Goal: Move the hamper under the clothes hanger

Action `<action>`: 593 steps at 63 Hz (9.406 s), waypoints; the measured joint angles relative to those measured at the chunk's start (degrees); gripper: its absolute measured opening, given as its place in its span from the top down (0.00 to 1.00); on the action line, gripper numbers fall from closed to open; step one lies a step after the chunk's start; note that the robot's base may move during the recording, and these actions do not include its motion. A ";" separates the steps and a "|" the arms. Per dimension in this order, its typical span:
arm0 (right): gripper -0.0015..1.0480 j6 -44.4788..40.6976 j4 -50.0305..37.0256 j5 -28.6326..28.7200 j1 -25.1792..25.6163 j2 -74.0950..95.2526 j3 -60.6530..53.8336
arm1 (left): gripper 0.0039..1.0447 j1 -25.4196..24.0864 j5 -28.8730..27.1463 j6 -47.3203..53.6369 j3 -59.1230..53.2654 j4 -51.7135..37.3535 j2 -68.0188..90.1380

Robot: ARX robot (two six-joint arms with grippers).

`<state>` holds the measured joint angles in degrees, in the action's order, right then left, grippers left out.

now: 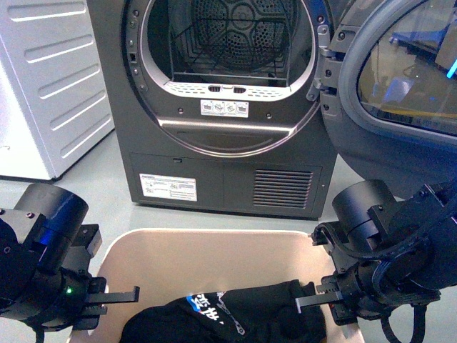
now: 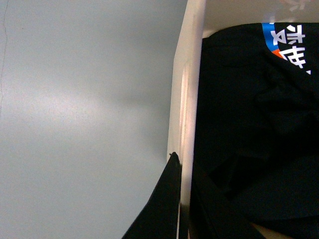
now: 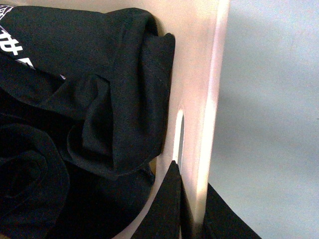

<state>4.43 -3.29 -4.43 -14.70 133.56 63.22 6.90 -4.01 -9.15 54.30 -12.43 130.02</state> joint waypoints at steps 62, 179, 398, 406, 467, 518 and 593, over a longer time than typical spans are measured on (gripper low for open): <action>0.97 -0.13 2.36 1.29 1.62 -3.69 -0.39 | 0.96 1.68 -0.81 0.63 0.00 3.30 -4.70; 0.97 -1.05 2.51 2.08 2.08 -4.98 -0.31 | 0.96 1.90 -1.66 1.31 0.37 4.15 -6.19; 0.97 5.99 -1.14 4.00 2.25 -5.11 -1.46 | 0.96 1.97 -0.90 1.73 0.59 5.01 -6.38; 0.97 7.52 -1.18 4.04 2.27 -5.09 -1.53 | 0.96 1.84 -0.22 1.90 0.70 6.16 -6.38; 0.97 8.81 -2.89 4.48 3.10 -1.31 -2.34 | 0.96 3.15 -0.39 3.02 0.79 5.35 -3.89; 0.97 8.94 -3.54 4.15 3.06 -0.68 -2.34 | 0.93 3.65 -0.70 2.86 -0.13 4.24 -2.49; 0.07 2.23 -4.04 -1.84 0.94 -20.35 -2.80 | 0.06 3.43 5.84 3.63 -0.02 5.73 -26.80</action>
<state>6.66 -7.33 -6.26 -13.76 113.21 60.42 10.33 1.83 -5.52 54.28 -6.70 103.22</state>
